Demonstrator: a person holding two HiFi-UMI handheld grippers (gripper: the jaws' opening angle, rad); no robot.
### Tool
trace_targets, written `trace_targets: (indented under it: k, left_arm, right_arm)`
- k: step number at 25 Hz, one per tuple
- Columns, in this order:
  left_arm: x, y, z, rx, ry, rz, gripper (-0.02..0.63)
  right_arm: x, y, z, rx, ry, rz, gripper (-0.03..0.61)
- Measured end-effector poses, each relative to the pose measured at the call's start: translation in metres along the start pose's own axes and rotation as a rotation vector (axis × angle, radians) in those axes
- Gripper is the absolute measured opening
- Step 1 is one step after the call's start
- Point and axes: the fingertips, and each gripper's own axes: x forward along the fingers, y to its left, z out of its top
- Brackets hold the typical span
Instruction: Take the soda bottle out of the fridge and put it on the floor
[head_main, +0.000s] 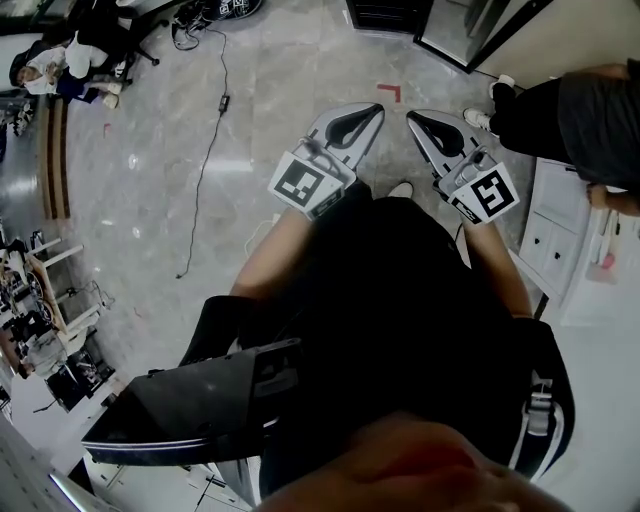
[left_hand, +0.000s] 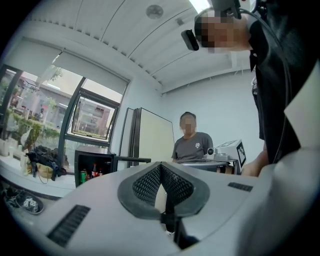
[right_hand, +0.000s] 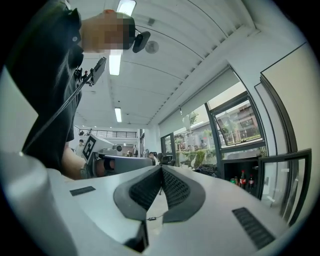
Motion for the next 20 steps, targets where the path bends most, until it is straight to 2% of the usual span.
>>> trace_targets:
  k: [9,13,17,20]
  left_arm:
    - [0.015,0.065,-0.002,-0.003,0.014,-0.019,0.000]
    - [0.029,0.106,0.001,0.026,0.013,-0.064,0.000]
    - [0.036,0.157,0.006,-0.043,0.025,-0.079,0.000]
    - [0.040,0.191,0.007,-0.047,0.014,-0.103,0.000]
  right_arm:
    - [0.053,-0.040,-0.001,0.017,-0.010,-0.051,0.012]
    - [0.088,-0.066,-0.002,0.024,-0.001,-0.080,0.012]
    - [0.133,-0.087,-0.004,0.009,0.012,-0.095,0.012]
    - [0.162,-0.100,-0.008,0.000,0.020,-0.112,0.012]
